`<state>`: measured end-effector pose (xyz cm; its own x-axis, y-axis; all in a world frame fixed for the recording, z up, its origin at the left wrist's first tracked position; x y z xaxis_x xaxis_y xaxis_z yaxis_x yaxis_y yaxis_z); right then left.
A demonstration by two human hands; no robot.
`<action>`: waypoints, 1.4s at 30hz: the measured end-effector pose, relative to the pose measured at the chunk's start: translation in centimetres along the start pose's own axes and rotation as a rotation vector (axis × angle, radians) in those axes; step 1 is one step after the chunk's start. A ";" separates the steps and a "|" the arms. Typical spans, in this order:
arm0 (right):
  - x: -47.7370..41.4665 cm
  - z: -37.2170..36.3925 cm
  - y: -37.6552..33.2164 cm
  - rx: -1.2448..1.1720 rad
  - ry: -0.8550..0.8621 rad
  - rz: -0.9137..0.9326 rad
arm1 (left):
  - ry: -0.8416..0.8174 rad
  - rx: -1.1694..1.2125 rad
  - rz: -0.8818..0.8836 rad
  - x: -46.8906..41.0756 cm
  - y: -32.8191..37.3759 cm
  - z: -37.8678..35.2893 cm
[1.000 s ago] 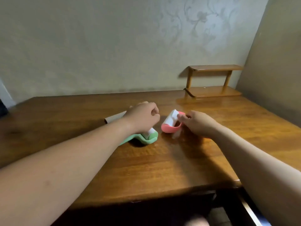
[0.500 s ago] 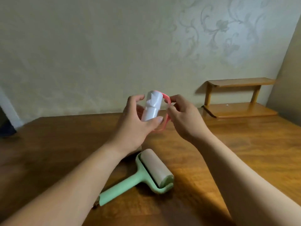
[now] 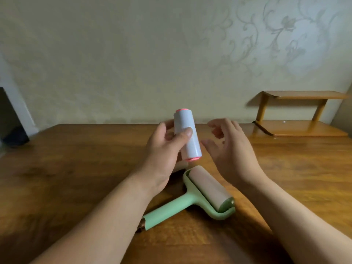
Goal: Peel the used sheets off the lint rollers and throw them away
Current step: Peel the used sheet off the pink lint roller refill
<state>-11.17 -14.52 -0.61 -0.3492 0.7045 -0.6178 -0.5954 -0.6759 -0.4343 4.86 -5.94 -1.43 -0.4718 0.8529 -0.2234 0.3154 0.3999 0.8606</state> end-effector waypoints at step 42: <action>0.8 -0.3 -1.6 -0.762 -0.268 0.114 | -0.091 -0.486 -0.537 0.4 2.4 -0.3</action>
<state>-10.27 -12.91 -0.55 -0.5969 0.5848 -0.5493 0.0767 -0.6399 -0.7646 5.17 -4.69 0.72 -0.3816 0.6143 -0.6906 -0.3514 0.5946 0.7231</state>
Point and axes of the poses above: each hand's wrist, its own x-axis away from the middle knuckle, its own z-axis out of the back of the hand, y = z × x, the point moved 3 cm from there along -x, towards the middle knuckle, and after that the axes turned 12 degrees about x, right-handed, at the moved point
